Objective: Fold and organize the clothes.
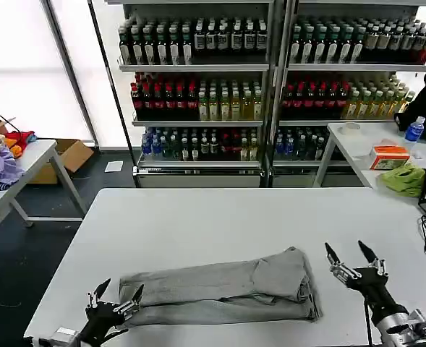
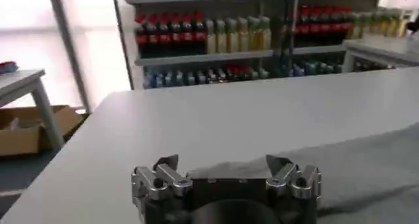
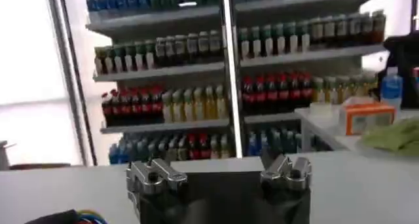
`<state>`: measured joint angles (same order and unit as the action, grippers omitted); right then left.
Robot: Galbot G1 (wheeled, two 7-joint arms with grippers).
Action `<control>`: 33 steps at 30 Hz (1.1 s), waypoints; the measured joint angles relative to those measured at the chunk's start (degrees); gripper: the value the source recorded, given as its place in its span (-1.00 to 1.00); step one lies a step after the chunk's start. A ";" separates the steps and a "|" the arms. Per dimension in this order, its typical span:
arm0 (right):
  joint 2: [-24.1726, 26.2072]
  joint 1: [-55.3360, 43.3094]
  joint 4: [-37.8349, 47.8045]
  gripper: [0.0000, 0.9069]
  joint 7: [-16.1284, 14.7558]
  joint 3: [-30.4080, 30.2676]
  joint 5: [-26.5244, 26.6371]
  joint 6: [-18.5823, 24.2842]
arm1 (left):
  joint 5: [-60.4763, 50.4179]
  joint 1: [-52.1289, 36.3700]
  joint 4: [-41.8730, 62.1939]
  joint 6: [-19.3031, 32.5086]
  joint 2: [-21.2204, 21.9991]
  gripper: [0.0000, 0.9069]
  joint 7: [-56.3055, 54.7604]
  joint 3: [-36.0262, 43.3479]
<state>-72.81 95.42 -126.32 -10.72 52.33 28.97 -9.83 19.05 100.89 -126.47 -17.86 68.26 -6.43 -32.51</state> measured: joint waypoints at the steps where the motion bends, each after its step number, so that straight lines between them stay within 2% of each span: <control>1: -0.13 0.09 0.02 1.00 -0.11 0.27 -0.15 0.53 | -0.33 -0.23 0.44 0.01 0.67 1.00 -1.19 0.72; 7: -0.66 0.63 0.05 1.00 -0.60 1.15 -0.71 2.52 | -1.33 -0.80 2.05 -0.24 3.54 1.00 -6.16 3.32; 8: -0.69 0.68 0.06 1.00 -0.67 1.25 -0.77 2.75 | -1.37 -0.80 2.10 -0.37 3.85 0.76 -6.71 3.58; 9: -0.70 0.70 0.05 1.00 -0.71 1.32 -0.79 2.94 | -1.46 -0.82 2.14 -0.50 4.07 0.04 -7.19 3.84; 11: -0.71 0.71 0.05 1.00 -0.77 1.42 -0.77 3.30 | -1.72 -0.83 2.41 -0.77 4.54 -0.38 -8.08 4.33; 12: -0.71 0.71 0.05 1.00 -0.77 1.48 -0.77 3.45 | -1.83 -0.87 2.59 -0.89 4.77 -0.71 -8.50 4.55; 15: -0.70 0.84 -0.06 1.00 -0.73 1.53 -0.73 3.71 | -1.89 -0.95 3.18 -1.07 5.44 -0.93 -9.47 5.19; 33: -0.75 0.78 -1.12 1.00 0.39 1.39 0.78 3.89 | -2.58 -0.71 4.90 -0.14 7.41 -0.98 -10.51 8.28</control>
<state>-73.56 96.20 -127.44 -10.33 53.72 29.75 -5.94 16.47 100.18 -121.58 -18.00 75.67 -16.93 -24.24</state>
